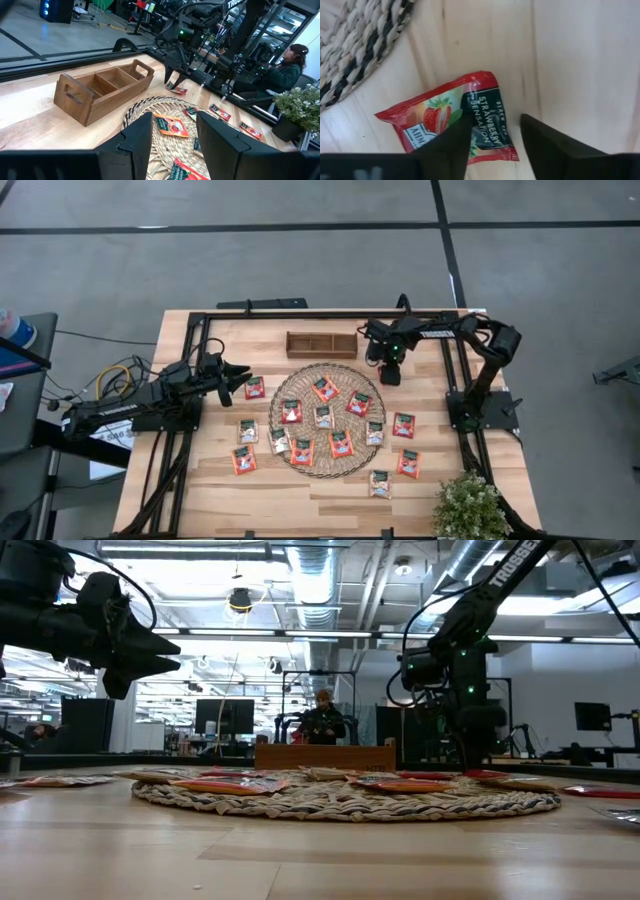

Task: Pick & Place Tea
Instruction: Put the red tea bag into the right section of the wooden organizer

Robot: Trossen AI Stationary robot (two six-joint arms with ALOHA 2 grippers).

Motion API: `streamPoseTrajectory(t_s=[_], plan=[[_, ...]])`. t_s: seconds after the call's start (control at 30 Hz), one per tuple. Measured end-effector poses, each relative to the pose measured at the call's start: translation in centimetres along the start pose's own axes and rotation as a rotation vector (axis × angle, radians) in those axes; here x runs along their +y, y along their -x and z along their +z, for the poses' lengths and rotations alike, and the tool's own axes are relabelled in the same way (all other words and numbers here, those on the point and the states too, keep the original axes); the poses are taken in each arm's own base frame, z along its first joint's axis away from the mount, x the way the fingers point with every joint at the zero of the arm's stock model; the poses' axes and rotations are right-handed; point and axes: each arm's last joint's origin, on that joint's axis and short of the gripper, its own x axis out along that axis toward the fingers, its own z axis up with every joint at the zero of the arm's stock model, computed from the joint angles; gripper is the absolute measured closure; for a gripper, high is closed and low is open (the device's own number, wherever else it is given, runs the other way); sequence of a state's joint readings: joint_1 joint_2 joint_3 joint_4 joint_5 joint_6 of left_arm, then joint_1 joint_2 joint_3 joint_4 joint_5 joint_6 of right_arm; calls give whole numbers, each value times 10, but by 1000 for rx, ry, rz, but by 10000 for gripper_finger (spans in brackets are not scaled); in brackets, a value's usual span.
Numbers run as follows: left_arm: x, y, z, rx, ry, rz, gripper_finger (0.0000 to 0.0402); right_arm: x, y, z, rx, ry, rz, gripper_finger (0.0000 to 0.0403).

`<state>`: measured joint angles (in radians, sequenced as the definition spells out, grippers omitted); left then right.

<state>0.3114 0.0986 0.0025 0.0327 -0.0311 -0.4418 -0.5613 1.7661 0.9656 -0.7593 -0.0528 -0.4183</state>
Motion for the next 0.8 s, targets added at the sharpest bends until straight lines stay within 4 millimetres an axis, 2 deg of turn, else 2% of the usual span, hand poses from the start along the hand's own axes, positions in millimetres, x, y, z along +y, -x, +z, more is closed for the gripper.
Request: streamPoseTrajectory(t_s=[0.37,0.6,0.8], plan=[[0,0,0,0,-1,0,256,-5,6,2,12,-93,38,393],[0,0,0,0,-1,-1,256,-6,16,10,-2,-182,40,399],[0,0,0,0,-2,0,256,-2,40,25,4,-187,0,401]])
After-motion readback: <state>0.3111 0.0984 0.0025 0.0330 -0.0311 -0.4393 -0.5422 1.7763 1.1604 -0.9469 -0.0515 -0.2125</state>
